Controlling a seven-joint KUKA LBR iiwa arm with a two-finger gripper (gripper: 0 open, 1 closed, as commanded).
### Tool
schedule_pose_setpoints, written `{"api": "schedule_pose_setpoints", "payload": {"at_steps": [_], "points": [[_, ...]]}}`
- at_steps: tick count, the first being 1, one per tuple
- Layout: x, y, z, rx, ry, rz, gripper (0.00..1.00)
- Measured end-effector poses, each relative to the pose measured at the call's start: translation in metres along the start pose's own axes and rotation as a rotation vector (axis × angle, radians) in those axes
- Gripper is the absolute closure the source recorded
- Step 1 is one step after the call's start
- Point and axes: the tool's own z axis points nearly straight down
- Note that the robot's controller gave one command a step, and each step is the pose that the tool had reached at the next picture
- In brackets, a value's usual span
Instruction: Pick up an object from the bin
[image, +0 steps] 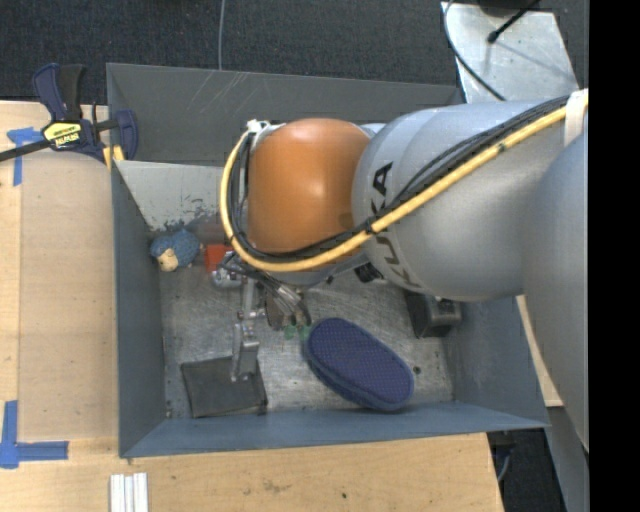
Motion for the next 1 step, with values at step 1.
{"api": "schedule_pose_setpoints", "payload": {"at_steps": [1], "points": [[-0.0456, -0.0352, -0.1045, -0.001, -0.012, -0.014, 0.0]]}}
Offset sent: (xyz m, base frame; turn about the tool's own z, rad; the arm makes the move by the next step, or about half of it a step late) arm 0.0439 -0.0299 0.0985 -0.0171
